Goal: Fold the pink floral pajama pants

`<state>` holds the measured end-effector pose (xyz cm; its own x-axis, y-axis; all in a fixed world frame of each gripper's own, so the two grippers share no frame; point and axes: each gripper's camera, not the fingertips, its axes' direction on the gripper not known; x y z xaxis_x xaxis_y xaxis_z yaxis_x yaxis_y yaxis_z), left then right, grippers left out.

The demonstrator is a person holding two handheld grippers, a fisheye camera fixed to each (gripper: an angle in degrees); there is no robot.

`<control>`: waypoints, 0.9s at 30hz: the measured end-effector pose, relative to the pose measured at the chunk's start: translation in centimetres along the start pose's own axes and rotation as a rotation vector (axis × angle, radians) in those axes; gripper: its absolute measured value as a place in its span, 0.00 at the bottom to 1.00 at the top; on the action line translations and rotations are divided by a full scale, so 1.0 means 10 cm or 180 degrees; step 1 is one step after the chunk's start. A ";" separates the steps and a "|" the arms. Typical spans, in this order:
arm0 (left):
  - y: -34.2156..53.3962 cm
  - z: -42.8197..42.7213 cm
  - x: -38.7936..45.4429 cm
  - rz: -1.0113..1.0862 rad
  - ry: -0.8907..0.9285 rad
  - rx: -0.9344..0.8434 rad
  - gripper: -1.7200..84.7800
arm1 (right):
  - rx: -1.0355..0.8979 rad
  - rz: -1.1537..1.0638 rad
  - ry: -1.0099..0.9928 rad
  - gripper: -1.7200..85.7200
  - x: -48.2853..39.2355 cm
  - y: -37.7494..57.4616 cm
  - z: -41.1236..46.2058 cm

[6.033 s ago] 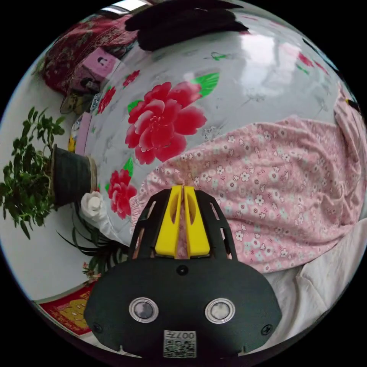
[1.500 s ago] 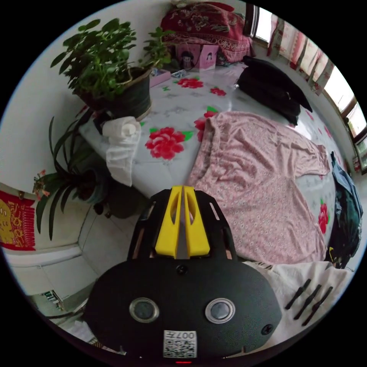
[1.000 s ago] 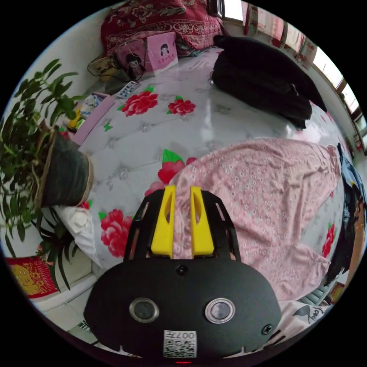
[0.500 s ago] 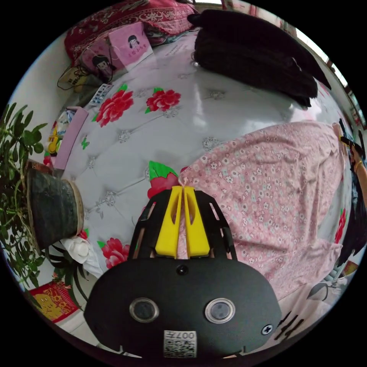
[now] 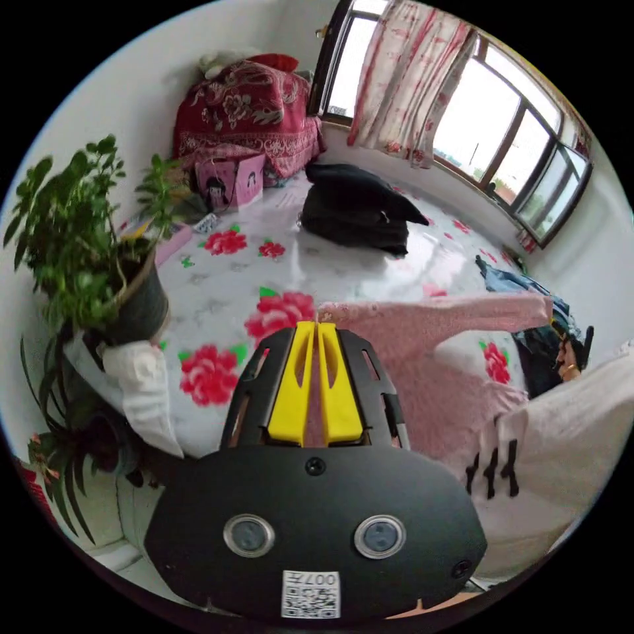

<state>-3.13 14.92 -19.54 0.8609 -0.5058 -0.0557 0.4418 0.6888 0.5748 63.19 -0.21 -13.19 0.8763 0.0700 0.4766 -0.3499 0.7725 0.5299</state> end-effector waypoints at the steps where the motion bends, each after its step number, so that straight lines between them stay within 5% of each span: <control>1: 0.27 0.06 -0.03 -0.0099 0.0026 -0.0183 0.01 | -0.0095 0.0096 0.0029 0.02 0.07 0.20 -0.06; 5: 1.07 0.67 -0.01 -0.0220 -0.0205 -0.1005 0.01 | -0.1209 0.1192 0.0503 0.04 0.68 1.53 -0.10; 8: 1.28 0.82 -0.02 -0.0318 -0.0254 -0.1173 0.01 | -0.1221 0.1579 0.0501 0.04 0.84 2.02 -0.36; 15: 1.06 0.67 -0.05 -0.0166 -0.0236 -0.1020 0.01 | -0.0929 0.0747 0.0370 0.08 0.58 1.50 -0.21; 23: 0.59 0.24 0.03 -0.0061 0.0006 -0.0540 0.01 | -0.1574 0.0189 0.0670 0.04 0.39 0.89 0.73; 27: 0.50 -0.21 0.01 -0.0054 0.0134 -0.0151 0.01 | -0.0592 0.0557 0.0367 0.02 0.83 0.63 -0.38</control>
<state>-0.30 19.41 -18.39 0.8626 -0.4960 -0.0999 0.4670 0.7047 0.5341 69.50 7.65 -8.62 0.8435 0.2758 0.4610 -0.4419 0.8441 0.3036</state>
